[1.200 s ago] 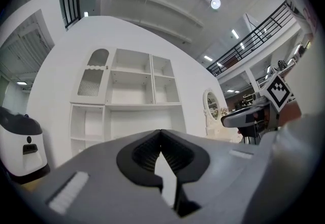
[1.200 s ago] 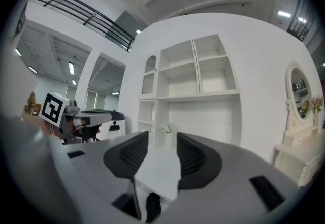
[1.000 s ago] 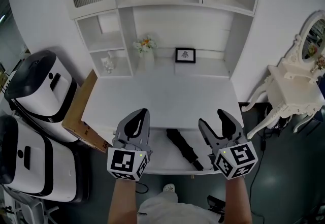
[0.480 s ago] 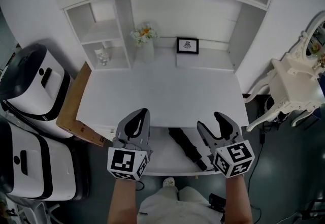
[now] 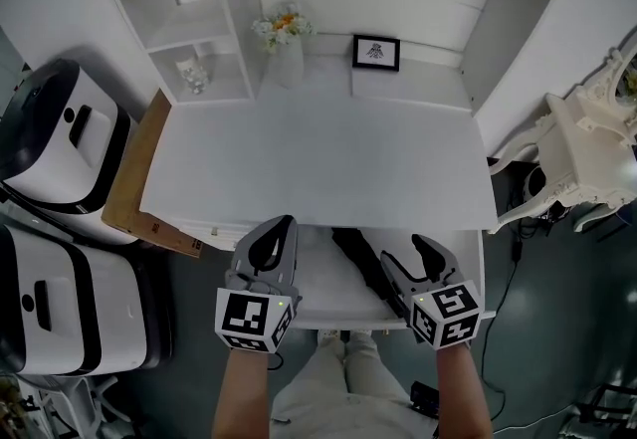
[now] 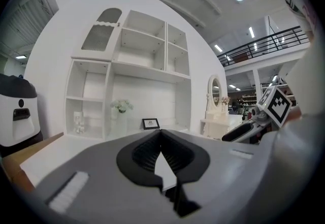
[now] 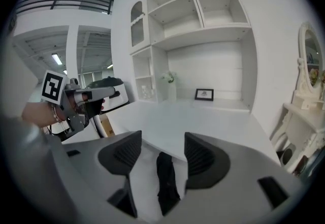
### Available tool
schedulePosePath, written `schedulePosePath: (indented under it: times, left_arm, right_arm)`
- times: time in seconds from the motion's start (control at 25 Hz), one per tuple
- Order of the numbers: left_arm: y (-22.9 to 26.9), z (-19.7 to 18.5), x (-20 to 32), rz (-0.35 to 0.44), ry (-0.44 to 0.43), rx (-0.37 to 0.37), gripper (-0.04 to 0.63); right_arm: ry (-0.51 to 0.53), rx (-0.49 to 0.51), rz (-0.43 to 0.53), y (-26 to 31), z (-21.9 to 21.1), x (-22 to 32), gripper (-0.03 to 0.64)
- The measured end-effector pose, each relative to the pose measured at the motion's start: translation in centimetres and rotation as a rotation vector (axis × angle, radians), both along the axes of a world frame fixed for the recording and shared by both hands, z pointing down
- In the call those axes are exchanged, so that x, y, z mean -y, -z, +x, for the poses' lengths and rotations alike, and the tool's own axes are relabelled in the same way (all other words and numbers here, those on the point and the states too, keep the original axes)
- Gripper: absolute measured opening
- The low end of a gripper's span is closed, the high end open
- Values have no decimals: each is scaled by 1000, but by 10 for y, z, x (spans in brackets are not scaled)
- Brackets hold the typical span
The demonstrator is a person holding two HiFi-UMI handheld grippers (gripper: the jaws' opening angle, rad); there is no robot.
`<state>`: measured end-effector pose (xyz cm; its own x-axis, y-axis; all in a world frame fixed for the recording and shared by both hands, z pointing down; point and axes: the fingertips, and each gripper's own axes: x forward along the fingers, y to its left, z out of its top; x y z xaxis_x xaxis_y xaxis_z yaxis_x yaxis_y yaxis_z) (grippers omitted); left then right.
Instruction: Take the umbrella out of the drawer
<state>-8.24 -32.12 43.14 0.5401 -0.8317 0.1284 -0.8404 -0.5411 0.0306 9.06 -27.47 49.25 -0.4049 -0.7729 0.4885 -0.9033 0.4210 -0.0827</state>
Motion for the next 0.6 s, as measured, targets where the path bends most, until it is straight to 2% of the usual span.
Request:
schedulePosePath:
  times: [0.2,0.6]
  left_arm:
    - [-19,3,-7,-38,18,5,9]
    - [-26,8,-16,-59,32,18,9]
  right_arm:
    - [22,-14,-78,-31,4,-10,262]
    - [119,-96,-269,-98,-2,-15,262]
